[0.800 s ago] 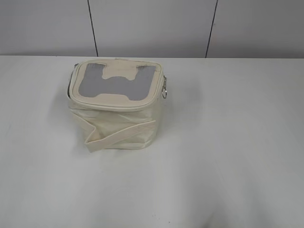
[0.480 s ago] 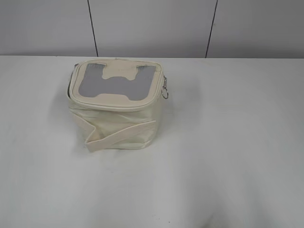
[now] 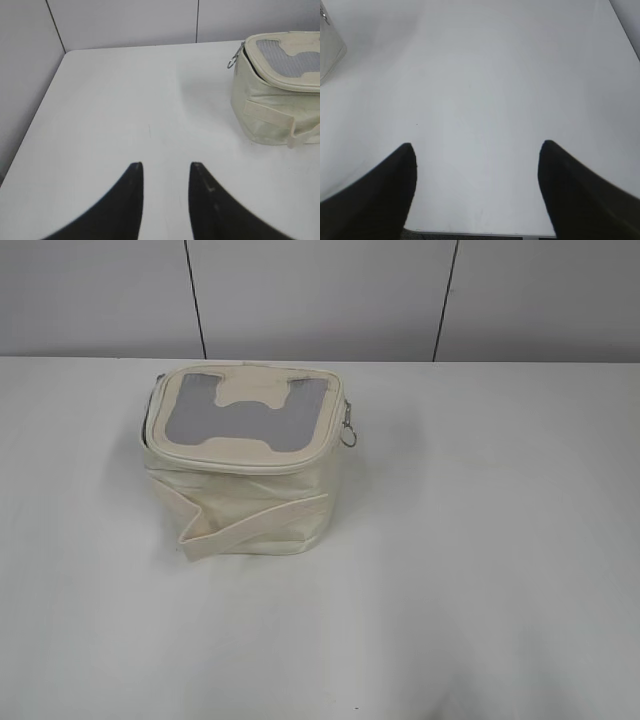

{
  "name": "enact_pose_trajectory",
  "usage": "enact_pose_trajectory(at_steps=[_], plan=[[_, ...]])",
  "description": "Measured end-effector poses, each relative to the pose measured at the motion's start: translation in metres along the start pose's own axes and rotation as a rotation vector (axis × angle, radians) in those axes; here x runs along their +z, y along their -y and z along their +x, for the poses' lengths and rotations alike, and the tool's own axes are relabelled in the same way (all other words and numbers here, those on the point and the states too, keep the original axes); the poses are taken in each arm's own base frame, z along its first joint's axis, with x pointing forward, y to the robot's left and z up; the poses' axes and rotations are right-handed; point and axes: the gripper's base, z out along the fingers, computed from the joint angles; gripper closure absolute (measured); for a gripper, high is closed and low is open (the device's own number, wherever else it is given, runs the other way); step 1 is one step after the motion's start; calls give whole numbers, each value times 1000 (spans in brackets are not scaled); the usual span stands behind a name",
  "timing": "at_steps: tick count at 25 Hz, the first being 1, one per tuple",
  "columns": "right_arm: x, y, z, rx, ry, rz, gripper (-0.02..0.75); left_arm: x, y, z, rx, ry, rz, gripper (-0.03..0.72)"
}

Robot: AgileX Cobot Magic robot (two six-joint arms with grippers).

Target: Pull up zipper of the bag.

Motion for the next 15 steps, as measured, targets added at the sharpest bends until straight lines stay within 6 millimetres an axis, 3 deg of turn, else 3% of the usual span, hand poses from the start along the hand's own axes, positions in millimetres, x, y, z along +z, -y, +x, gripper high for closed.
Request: enact_pose_trajectory(at_steps=[12,15], plan=[[1,-2,-1,14,-2,-27,150,0,0,0,0,0,0,448],[9,-9,-15,16,-21,-106,150,0,0,0,0,0,0,448]])
